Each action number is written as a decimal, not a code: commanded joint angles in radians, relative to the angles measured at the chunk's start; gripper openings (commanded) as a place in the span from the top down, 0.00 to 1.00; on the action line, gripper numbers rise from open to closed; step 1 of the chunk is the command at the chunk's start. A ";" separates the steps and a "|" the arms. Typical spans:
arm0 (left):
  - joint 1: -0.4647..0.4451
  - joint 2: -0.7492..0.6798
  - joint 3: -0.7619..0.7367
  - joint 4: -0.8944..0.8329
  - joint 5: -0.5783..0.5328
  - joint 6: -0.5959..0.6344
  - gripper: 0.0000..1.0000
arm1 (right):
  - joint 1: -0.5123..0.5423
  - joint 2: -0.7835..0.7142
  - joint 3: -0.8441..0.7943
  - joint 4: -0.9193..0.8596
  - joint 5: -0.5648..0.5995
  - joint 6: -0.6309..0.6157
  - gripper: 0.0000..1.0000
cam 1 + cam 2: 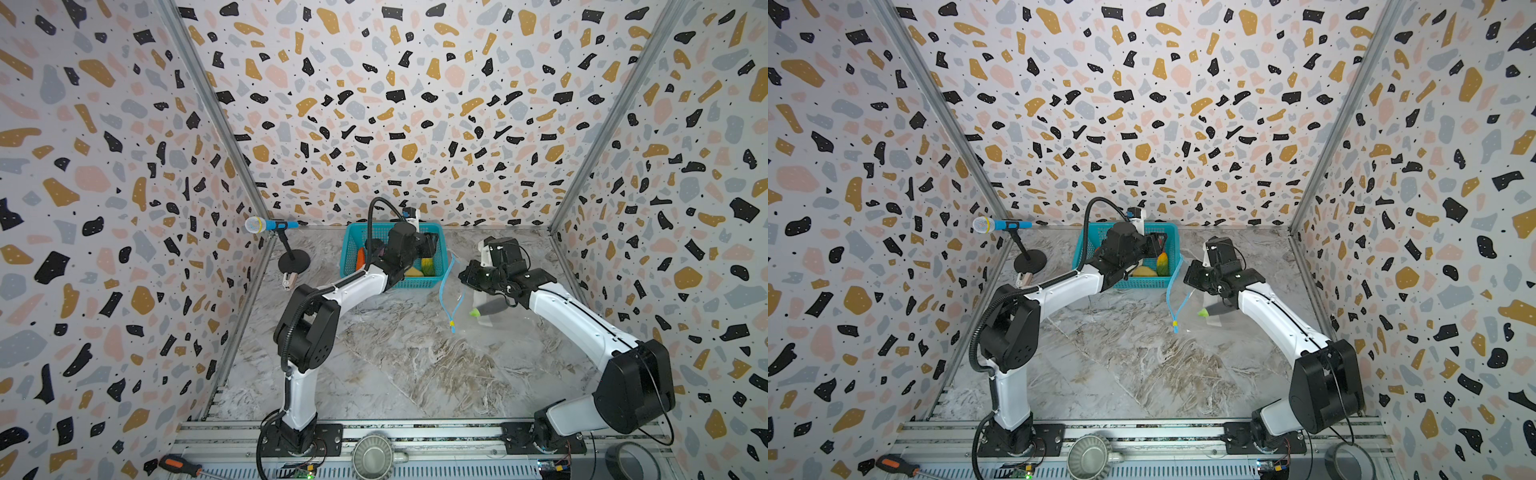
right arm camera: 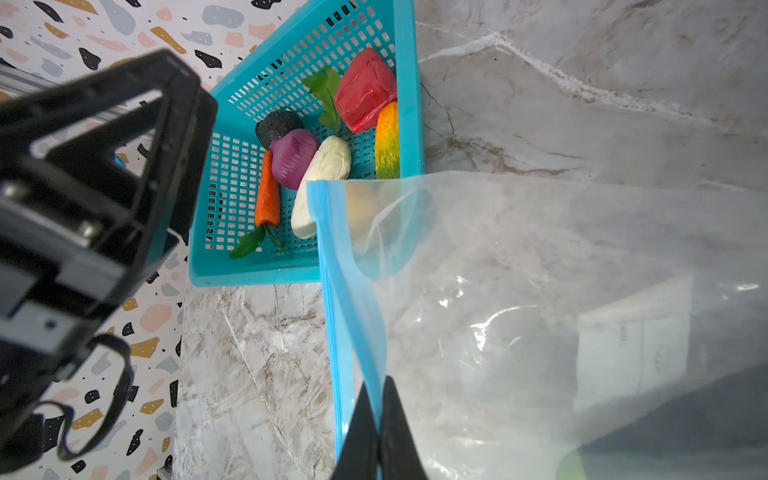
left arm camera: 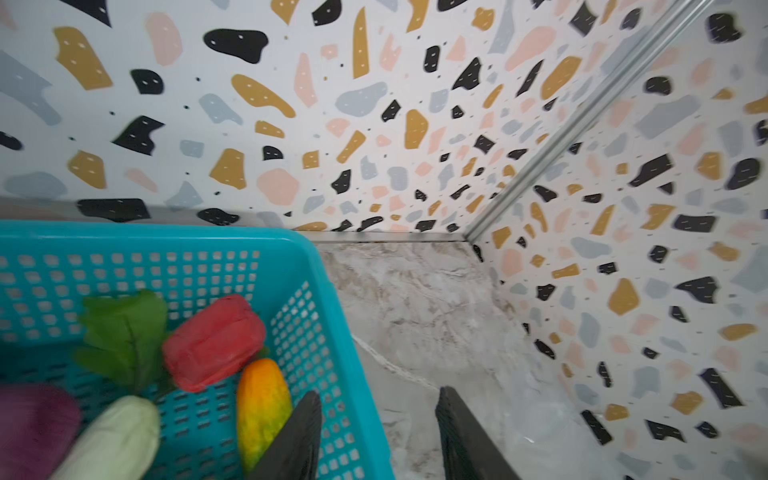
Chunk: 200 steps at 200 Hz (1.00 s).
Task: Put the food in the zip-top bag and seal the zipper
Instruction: 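Move the left gripper back over the basket above the red bell pepper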
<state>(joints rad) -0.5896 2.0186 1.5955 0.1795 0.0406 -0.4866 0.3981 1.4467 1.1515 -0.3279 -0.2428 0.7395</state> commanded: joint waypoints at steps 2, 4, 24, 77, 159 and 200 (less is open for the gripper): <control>0.016 0.117 0.170 -0.339 -0.027 0.121 0.50 | -0.004 -0.036 -0.003 0.010 -0.004 0.002 1.00; 0.018 0.127 0.189 -0.357 -0.029 0.126 0.50 | -0.004 -0.035 -0.003 0.010 -0.004 0.001 1.00; 0.038 0.220 0.332 -0.467 -0.046 0.171 0.49 | -0.005 -0.030 0.003 0.000 -0.005 -0.007 1.00; 0.083 0.447 0.703 -0.684 0.071 0.326 0.35 | -0.007 -0.013 0.015 -0.014 -0.007 -0.019 1.00; 0.092 0.525 0.765 -0.661 0.034 0.488 0.29 | 0.005 0.014 0.042 -0.035 -0.006 -0.026 1.00; 0.088 0.548 0.757 -0.598 0.057 0.508 0.24 | 0.018 0.036 0.078 -0.071 0.015 -0.034 1.00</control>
<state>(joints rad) -0.4953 2.5404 2.3444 -0.4759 0.0738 -0.0189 0.4015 1.4693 1.1561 -0.3492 -0.2497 0.7250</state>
